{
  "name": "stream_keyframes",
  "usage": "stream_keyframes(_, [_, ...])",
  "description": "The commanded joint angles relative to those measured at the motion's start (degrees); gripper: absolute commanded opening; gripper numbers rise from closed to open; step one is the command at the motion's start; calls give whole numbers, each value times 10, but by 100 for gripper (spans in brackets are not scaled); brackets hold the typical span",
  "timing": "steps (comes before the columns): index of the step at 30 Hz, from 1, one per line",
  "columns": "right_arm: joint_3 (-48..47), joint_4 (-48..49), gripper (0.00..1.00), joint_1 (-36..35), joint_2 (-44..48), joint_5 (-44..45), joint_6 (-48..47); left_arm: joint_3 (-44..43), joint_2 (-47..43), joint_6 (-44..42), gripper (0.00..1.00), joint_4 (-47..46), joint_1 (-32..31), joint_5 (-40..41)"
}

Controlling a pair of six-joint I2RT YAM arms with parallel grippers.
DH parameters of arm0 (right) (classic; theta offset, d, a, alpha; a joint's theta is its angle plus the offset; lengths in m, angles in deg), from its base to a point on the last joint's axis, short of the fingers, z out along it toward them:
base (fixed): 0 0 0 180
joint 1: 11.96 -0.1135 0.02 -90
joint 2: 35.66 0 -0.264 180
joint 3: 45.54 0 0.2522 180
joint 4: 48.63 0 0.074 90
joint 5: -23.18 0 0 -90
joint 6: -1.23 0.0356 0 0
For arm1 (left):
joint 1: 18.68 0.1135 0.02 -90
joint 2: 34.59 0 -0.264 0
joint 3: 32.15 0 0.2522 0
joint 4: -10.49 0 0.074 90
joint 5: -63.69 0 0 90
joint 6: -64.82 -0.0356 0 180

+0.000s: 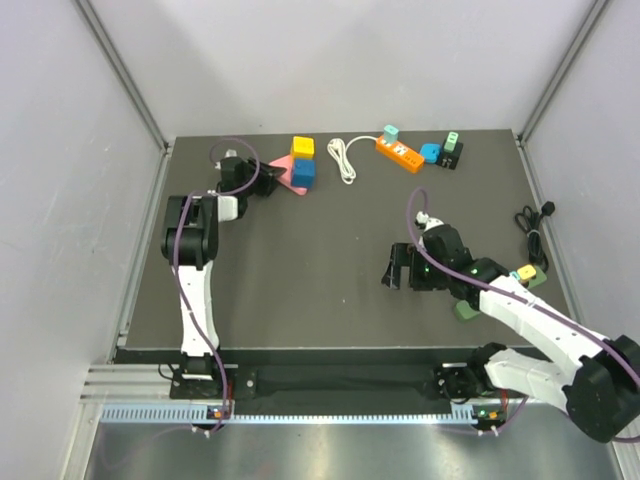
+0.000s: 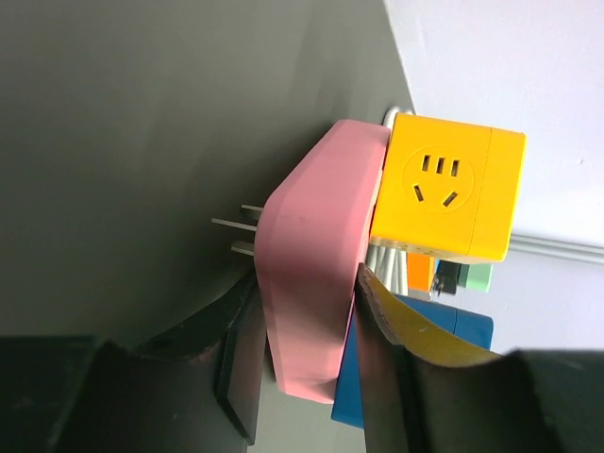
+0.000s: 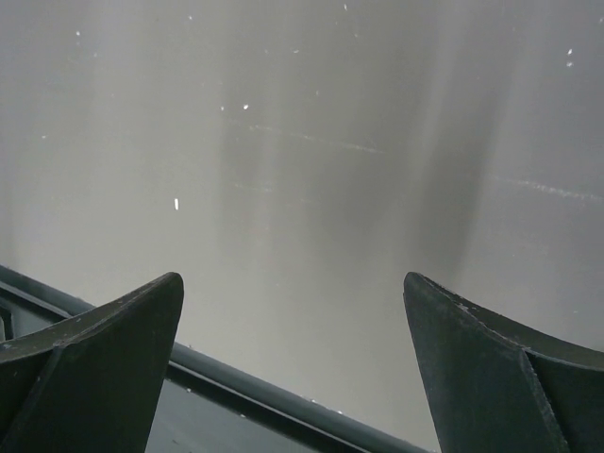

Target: Pull the plug off the socket

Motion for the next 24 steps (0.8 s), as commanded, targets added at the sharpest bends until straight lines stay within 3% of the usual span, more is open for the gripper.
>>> stream_keyframes(1, [-48, 16, 100, 5, -10, 8, -19, 67, -54, -20, 0, 15, 3, -14])
stream_keyframes(9, [-71, 80, 100, -8, -73, -8, -36, 249, -180, -47, 0, 32, -5, -48])
stream_keyframes(16, [-153, 110, 100, -53, -193, 13, -7, 470, -317, -36, 0, -32, -7, -62])
stream_keyframes(24, [-256, 97, 100, -109, -296, 52, 40, 597, -440, -51, 0, -24, -26, -75])
